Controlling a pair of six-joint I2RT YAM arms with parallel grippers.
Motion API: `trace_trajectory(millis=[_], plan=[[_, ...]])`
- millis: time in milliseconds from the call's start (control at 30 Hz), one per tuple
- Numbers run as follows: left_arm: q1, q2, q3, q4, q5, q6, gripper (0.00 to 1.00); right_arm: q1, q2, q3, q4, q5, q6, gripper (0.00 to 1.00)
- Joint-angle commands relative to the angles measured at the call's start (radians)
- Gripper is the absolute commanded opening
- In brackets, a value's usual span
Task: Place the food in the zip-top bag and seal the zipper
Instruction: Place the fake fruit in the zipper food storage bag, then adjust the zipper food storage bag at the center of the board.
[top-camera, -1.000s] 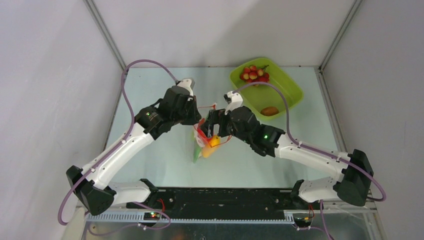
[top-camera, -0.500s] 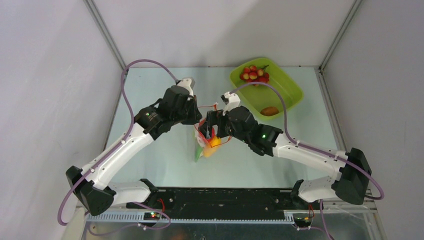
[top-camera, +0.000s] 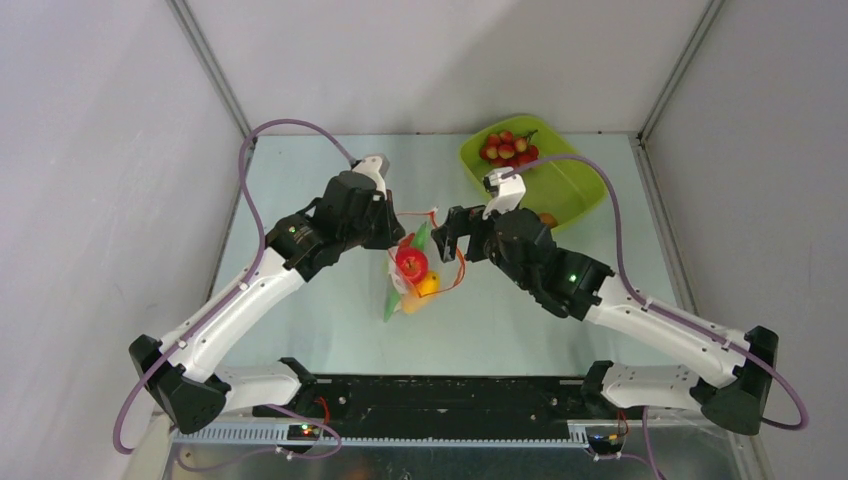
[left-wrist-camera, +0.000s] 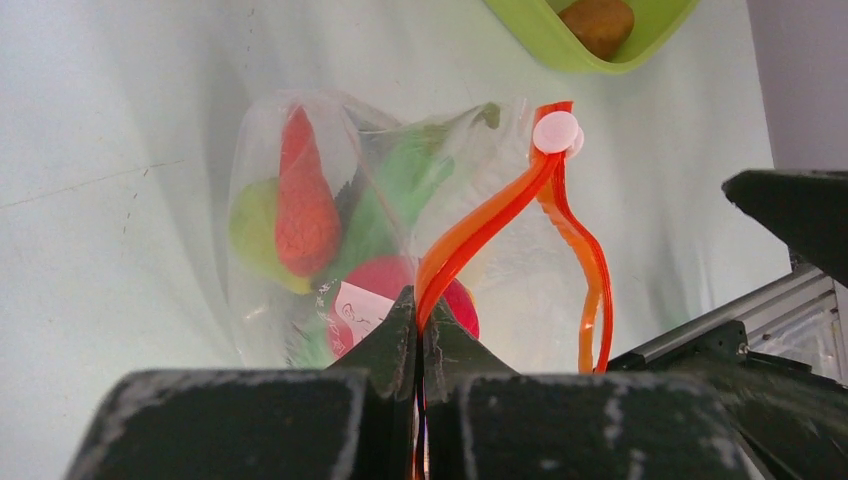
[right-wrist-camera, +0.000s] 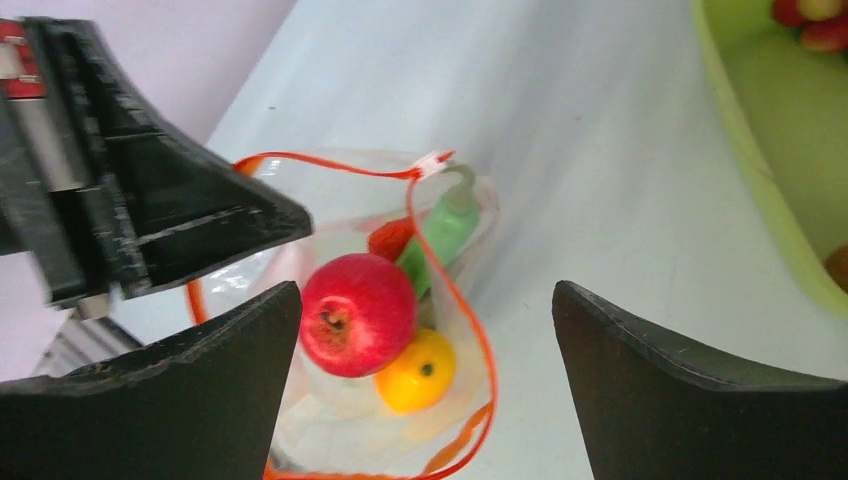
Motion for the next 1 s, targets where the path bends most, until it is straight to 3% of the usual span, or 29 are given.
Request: trace_trajectory(millis=[0, 233, 300, 367, 400, 433, 467, 533, 767, 900, 967], plan=[[0.005, -0.022, 0.001, 0.063, 0.043, 0.004, 0.03, -0.027, 0.035, 0.027, -0.083, 0.061, -0.034, 0.99], [0.005, -0.023, 0.001, 0.066, 0.047, 0.009, 0.03, -0.062, 0.136, 0.027, -0.106, -0.023, -0.018, 0.91], [0.005, -0.024, -0.002, 0.069, 0.046, 0.010, 0.03, -0.065, 0.161, 0.027, -0.118, -0.021, -0.010, 0.79], [0.005, -0.026, -0.003, 0.072, 0.045, 0.016, 0.03, -0.069, 0.168, 0.027, -0.120, -0.022, -0.013, 0.52], [0.006, -0.025, -0.001, 0.068, 0.043, 0.020, 0.04, -0.069, 0.160, 0.027, -0.119, -0.020, -0.017, 0.32], [0.005, -0.023, 0.002, 0.063, 0.038, 0.027, 0.04, -0.069, 0.154, 0.027, -0.116, -0.010, -0.032, 0.22], [0.005, -0.016, 0.012, 0.046, 0.018, 0.031, 0.04, -0.069, 0.133, 0.027, -0.115, 0.000, -0.040, 0.05], [0.006, 0.005, 0.049, -0.008, -0.028, 0.044, 0.04, -0.068, 0.094, 0.027, -0.117, 0.047, -0.077, 0.00], [0.006, 0.075, 0.171, -0.179, -0.147, 0.139, 0.04, -0.075, -0.038, 0.027, -0.072, 0.110, -0.200, 0.00], [0.009, 0.078, 0.194, -0.222, -0.252, 0.157, 0.04, -0.090, -0.094, 0.026, -0.096, 0.148, -0.221, 0.00], [0.018, 0.070, 0.190, -0.211, -0.230, 0.159, 0.04, -0.096, -0.105, 0.027, -0.104, 0.111, -0.214, 0.00]])
